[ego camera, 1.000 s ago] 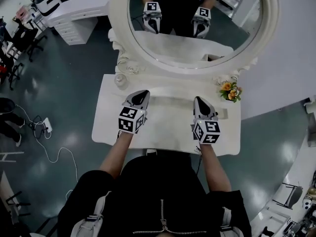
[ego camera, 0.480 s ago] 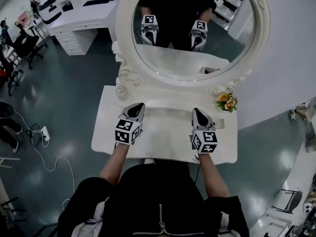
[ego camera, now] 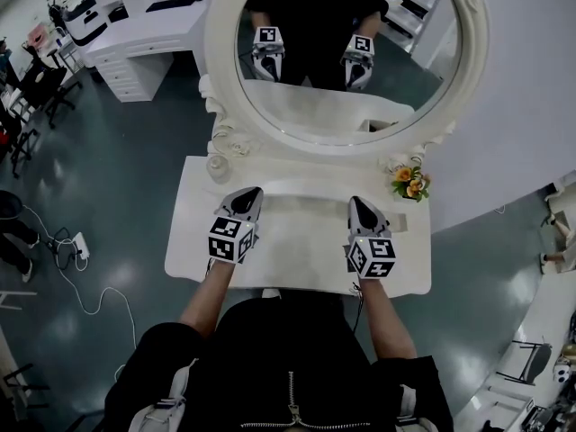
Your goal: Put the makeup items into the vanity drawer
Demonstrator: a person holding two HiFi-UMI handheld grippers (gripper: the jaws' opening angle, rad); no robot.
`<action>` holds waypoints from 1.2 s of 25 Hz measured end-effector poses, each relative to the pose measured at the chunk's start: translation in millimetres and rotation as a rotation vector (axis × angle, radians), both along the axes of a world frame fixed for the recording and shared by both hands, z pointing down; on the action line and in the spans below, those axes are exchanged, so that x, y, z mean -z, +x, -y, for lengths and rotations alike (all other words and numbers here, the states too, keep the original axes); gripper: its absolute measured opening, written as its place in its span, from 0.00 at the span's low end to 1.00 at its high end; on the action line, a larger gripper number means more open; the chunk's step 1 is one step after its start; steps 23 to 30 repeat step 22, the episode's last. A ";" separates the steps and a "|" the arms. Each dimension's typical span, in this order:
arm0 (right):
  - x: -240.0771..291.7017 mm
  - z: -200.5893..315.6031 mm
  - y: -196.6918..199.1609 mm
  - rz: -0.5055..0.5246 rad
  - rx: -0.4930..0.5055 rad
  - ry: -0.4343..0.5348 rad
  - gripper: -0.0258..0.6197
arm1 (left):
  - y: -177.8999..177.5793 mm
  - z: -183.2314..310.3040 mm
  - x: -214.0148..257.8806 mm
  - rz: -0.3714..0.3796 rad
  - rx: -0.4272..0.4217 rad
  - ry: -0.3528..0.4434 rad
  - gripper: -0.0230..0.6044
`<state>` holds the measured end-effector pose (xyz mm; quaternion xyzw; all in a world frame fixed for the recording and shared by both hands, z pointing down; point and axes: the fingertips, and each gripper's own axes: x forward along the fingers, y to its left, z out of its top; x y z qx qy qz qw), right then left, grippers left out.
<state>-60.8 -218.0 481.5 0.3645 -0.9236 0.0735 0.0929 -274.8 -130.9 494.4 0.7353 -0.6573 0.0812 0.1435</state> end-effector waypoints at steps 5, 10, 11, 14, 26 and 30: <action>0.7 -0.6 -2.5 -0.003 0.005 0.000 0.04 | -0.9 -0.9 -0.1 -0.001 0.000 -0.007 0.07; 1.9 0.5 -2.7 -0.002 0.005 0.001 0.04 | -2.9 -1.3 -0.7 0.000 0.009 -0.001 0.07; 2.8 0.8 -3.1 -0.001 0.005 0.003 0.04 | -3.3 -1.1 -0.7 0.001 0.010 0.000 0.07; 2.8 1.2 -3.6 -0.001 0.006 0.003 0.04 | -3.4 -0.3 -0.9 0.002 0.009 -0.001 0.07; -0.6 -1.4 -3.6 -0.011 0.011 -0.006 0.04 | -3.6 -1.7 -3.9 -0.003 0.004 -0.009 0.07; -0.6 -1.4 -3.6 -0.011 0.011 -0.006 0.04 | -3.6 -1.7 -3.9 -0.003 0.004 -0.009 0.07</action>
